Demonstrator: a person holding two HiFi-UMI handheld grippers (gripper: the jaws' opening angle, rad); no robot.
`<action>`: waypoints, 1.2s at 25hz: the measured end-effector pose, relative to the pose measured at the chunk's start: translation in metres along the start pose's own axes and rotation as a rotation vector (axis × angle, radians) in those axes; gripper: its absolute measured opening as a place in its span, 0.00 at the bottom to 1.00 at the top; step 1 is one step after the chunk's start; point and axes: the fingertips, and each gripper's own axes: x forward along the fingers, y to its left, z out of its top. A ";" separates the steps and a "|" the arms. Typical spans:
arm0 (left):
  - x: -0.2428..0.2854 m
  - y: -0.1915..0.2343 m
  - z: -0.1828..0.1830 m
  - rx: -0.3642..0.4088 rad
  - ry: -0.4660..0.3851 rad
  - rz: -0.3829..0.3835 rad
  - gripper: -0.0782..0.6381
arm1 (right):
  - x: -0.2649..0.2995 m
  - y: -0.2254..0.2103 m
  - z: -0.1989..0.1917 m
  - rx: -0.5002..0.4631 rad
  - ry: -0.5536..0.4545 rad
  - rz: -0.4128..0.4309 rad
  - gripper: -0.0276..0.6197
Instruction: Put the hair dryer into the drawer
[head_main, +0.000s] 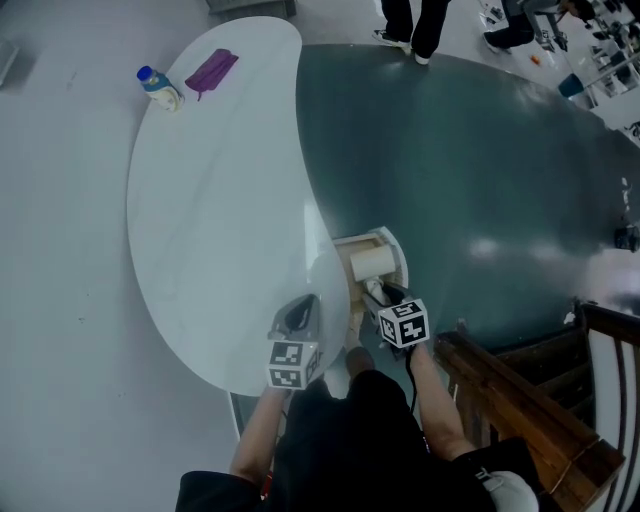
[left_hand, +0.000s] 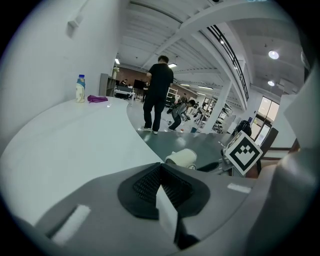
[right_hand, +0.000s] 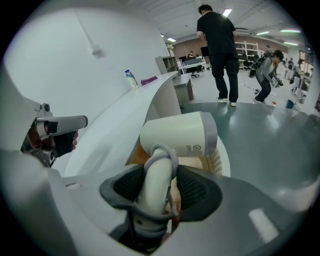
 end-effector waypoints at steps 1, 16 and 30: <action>0.002 0.001 -0.001 -0.001 0.002 0.002 0.12 | 0.003 0.000 -0.002 0.001 0.007 0.005 0.37; 0.035 0.012 -0.015 -0.014 0.048 -0.002 0.12 | 0.049 -0.006 -0.018 0.040 0.094 0.043 0.37; 0.046 0.019 -0.019 -0.034 0.075 -0.006 0.12 | 0.093 -0.016 -0.035 0.113 0.191 0.044 0.37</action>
